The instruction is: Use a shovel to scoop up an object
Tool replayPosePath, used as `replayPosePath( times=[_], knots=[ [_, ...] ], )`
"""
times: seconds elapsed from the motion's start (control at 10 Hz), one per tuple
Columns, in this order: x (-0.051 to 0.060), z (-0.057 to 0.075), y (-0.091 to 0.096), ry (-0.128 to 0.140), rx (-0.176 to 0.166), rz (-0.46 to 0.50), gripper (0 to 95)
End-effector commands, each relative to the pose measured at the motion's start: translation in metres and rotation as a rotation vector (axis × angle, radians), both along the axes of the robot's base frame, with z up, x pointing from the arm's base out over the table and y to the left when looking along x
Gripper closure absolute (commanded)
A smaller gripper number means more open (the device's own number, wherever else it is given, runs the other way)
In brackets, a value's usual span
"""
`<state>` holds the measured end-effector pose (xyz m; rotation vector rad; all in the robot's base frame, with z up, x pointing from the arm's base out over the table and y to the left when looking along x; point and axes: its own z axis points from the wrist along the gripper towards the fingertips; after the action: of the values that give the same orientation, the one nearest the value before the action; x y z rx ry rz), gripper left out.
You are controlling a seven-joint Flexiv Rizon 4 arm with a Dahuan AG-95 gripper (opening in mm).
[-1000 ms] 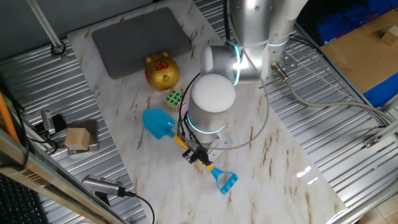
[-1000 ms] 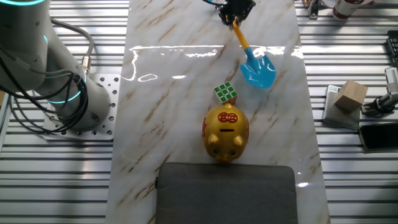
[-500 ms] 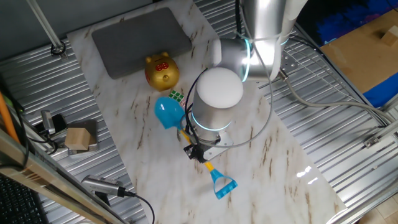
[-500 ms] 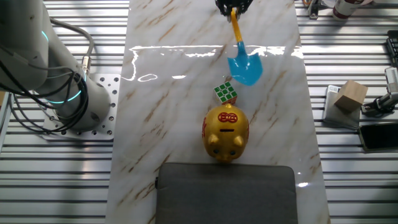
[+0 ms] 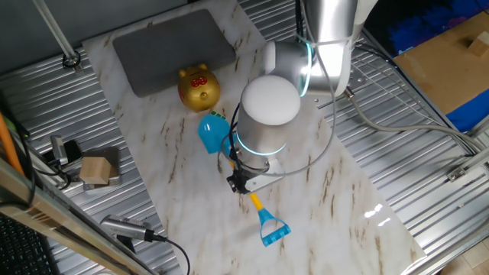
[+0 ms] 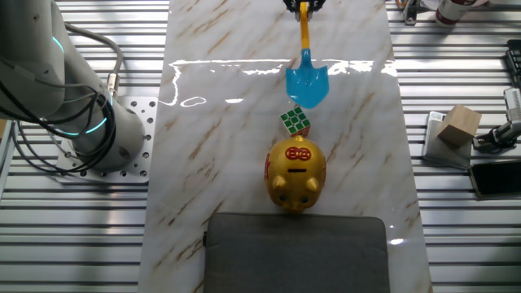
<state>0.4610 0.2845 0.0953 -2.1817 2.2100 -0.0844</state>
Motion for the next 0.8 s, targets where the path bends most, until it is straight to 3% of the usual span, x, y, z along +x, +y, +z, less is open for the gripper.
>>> replayPosePath(
  times=[0.1, 0.8],
  knots=[
    [0.0010, -0.0006, 0.0010, -0.001, -0.004, 0.015, 95.0],
    [0.0007, -0.0008, 0.0011, -0.008, -0.026, 0.041, 95.0]
  ],
)
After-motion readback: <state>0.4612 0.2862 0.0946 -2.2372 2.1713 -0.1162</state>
